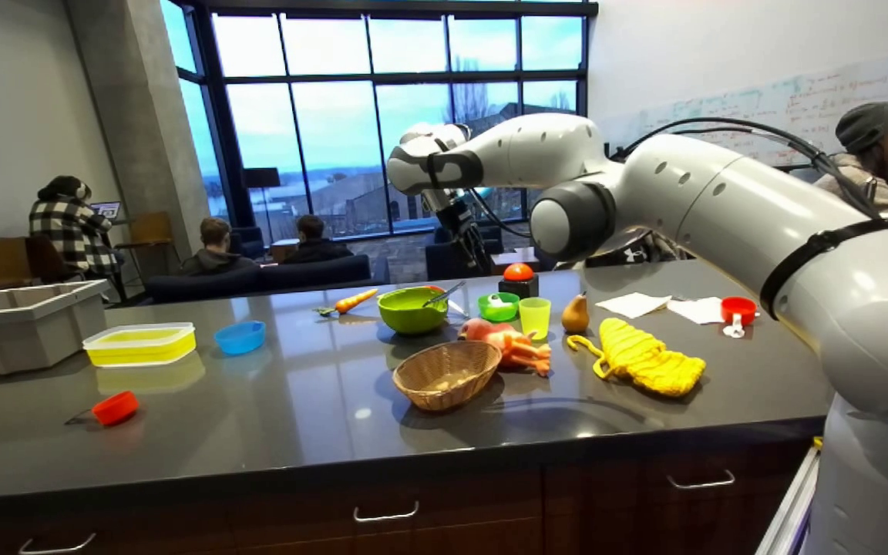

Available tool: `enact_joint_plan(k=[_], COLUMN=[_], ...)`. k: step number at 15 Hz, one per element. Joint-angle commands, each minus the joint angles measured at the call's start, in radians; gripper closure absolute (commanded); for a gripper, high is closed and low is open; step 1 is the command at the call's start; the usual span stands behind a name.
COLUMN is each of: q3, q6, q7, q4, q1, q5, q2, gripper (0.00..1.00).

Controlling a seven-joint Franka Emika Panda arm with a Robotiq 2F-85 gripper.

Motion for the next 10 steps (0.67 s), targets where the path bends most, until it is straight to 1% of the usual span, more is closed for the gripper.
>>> enact_joint_plan(k=[1,2,3,4,5,7,10], q3=[0.005,-0.007,-0.002,0.000,0.007,0.035,0.121], q6=[0.018,-0.005,-0.006,-0.005,0.033,0.029,-0.054], q7=[0.021,0.011,0.014,0.016,0.033,0.059,0.080], q4=[0.008,0.080,0.090,0.101,0.028,0.043,0.057], q1=[0.000,0.005,0.007,0.008,0.010,0.005,0.001], q5=[0.009,0.020,0.028,0.033,0.048,0.102,0.219], q2=[-0.010,0.019,0.008,0.003,-0.060,-0.093,-0.114], gripper=[0.12,0.04,0.01,0.00,0.00,0.00,0.00])
